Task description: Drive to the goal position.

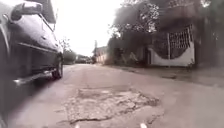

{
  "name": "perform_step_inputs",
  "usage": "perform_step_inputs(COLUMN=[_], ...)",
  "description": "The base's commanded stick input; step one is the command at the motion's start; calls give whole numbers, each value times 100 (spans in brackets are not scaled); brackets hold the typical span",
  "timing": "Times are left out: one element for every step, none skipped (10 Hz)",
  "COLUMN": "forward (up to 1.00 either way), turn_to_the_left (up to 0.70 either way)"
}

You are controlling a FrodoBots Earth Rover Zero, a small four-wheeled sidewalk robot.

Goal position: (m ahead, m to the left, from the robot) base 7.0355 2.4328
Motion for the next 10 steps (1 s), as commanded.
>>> perform_step_inputs(forward=[100, 100, 100, 100, 100, 100, 100, 100, 100, 100], turn_to_the_left=[27, 27, 2, 10, 22, 27, 27, 17, 0, 0])
